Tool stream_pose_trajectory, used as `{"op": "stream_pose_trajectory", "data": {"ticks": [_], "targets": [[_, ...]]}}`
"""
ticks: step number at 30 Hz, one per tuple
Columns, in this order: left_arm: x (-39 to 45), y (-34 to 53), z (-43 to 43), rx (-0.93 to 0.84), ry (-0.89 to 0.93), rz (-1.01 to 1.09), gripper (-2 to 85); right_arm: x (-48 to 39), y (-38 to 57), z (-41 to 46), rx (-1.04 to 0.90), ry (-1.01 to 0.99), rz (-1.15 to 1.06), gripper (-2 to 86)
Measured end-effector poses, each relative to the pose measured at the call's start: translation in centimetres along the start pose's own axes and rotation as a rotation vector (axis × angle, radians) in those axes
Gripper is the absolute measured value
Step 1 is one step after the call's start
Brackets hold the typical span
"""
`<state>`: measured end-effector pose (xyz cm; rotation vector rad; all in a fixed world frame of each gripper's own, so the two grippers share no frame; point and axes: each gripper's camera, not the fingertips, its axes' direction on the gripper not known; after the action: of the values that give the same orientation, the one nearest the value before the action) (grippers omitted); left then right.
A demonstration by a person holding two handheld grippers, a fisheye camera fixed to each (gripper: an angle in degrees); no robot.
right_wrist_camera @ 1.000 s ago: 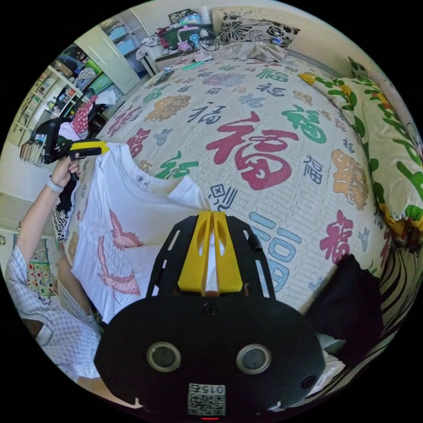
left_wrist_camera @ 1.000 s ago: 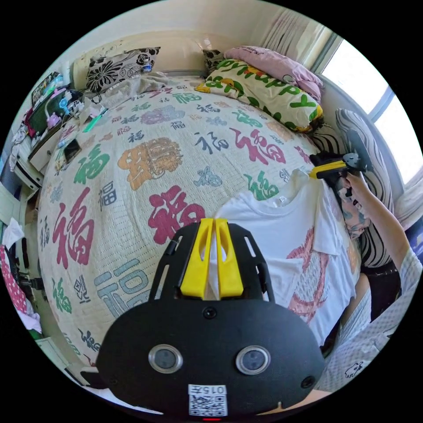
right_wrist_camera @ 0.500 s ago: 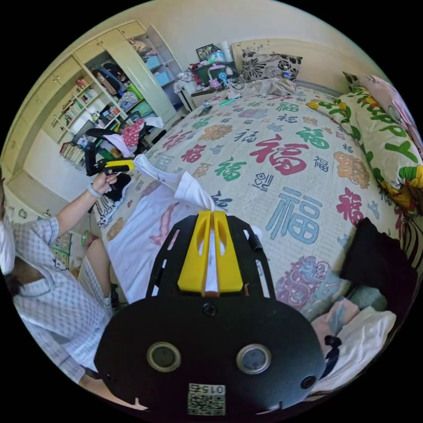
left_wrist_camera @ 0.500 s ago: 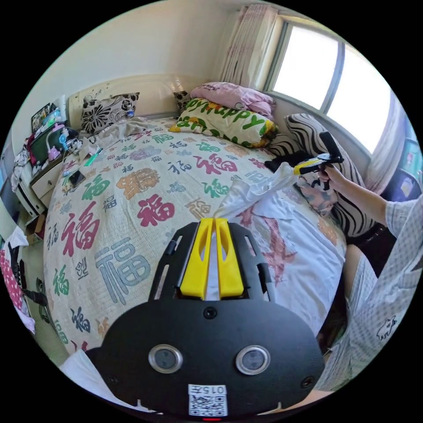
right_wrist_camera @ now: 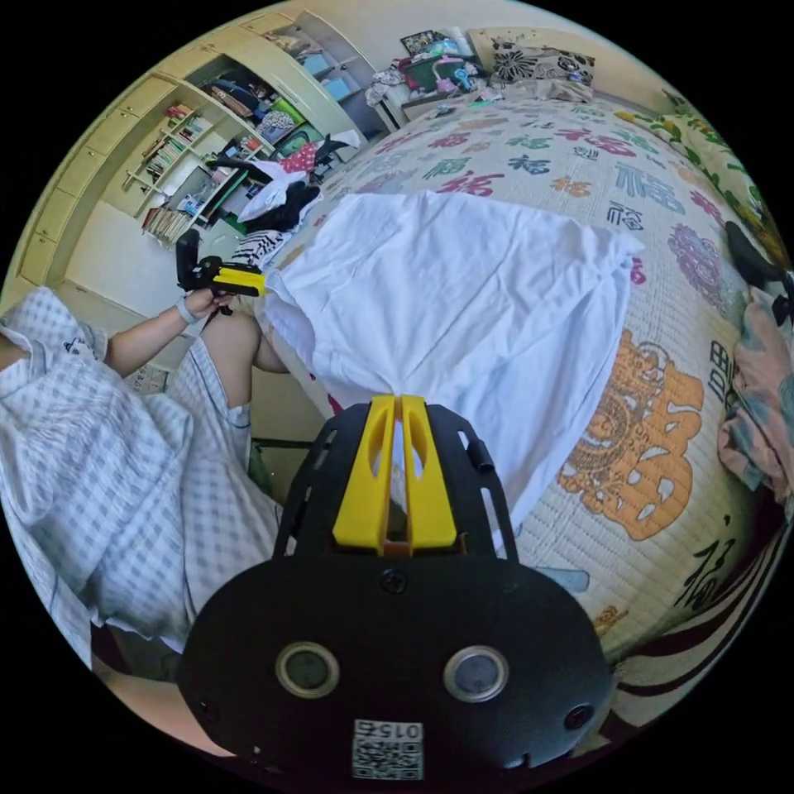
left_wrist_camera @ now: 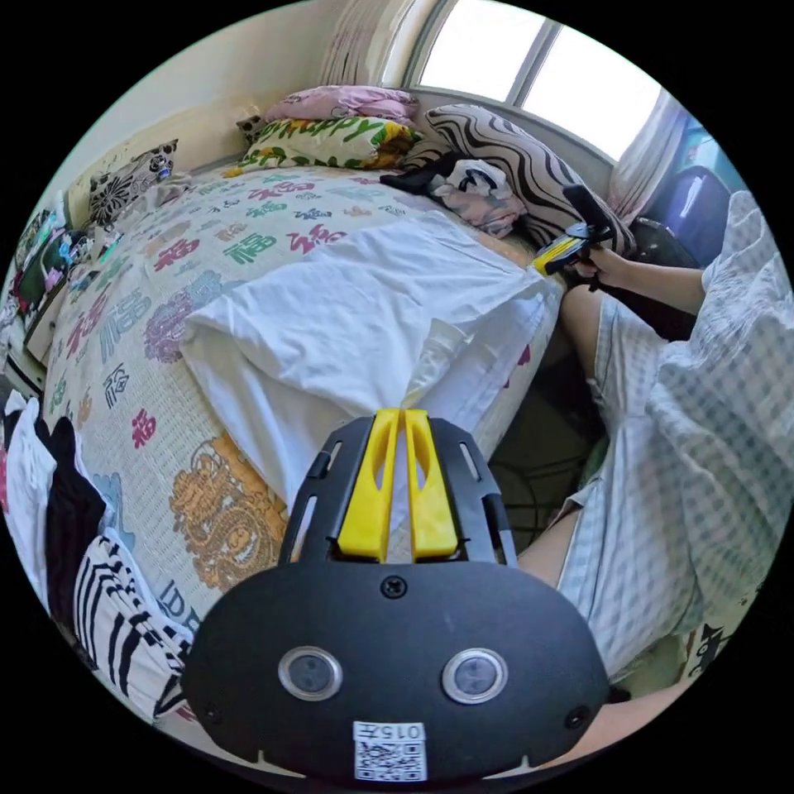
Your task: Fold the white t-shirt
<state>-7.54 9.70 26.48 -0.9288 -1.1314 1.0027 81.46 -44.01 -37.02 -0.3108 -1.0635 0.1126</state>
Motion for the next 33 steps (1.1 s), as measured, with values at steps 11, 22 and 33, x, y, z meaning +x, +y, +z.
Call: {"op": "stream_pose_trajectory", "data": {"ticks": [11,22,33], "targets": [[-0.1,-1.2,-3.6,0.067,0.016,-0.162,-0.4,-1.8,2.2,-2.5,0.029,0.015,0.017,2.1],[-4.3,-1.2,1.7,-0.269,0.149,-0.156,0.1,4.3,1.8,0.1,-0.148,-0.161,0.178,0.7],[-27.3,-1.9,-4.2,0.210,0.136,-0.844,10.5,23.9,-3.9,-9.8,0.297,-0.188,0.613,12.6]]}}
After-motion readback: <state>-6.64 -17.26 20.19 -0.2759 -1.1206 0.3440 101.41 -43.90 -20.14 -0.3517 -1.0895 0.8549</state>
